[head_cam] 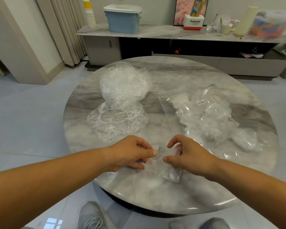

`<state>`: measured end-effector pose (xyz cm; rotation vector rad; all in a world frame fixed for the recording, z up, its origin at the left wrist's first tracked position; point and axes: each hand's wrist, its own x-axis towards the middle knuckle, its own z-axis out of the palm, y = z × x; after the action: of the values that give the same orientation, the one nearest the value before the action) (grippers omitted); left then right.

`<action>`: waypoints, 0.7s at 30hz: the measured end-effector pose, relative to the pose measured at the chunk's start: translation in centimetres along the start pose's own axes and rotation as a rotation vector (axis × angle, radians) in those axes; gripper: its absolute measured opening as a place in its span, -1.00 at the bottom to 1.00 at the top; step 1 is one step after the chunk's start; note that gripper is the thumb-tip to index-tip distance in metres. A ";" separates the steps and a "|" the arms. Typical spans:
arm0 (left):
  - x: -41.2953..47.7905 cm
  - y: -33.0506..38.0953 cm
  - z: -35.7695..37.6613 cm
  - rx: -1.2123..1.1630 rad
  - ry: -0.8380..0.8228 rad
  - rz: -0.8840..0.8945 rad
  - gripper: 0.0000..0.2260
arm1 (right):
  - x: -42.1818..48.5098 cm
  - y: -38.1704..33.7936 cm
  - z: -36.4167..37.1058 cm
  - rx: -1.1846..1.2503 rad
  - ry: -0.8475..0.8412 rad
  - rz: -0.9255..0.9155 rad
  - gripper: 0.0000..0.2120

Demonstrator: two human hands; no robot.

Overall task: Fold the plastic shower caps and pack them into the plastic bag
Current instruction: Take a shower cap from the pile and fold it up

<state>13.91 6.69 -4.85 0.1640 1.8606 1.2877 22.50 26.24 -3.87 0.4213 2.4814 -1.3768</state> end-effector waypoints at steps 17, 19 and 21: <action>-0.6 -0.6 -0.2 -0.254 0.041 0.077 -0.49 | -0.5 1.3 2.9 -0.150 -0.138 -0.423 -0.71; -0.7 -0.5 -0.3 -0.227 0.091 0.124 -0.52 | -0.4 1.4 2.9 -0.241 -0.152 -0.461 -0.64; -0.7 -0.2 -0.7 -0.195 0.145 0.155 -0.57 | -0.2 1.5 3.1 -0.341 -0.170 -0.490 -0.49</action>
<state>13.98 5.75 -4.53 0.1157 1.8585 1.6173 23.52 24.33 -6.53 -0.3835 2.7013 -1.0393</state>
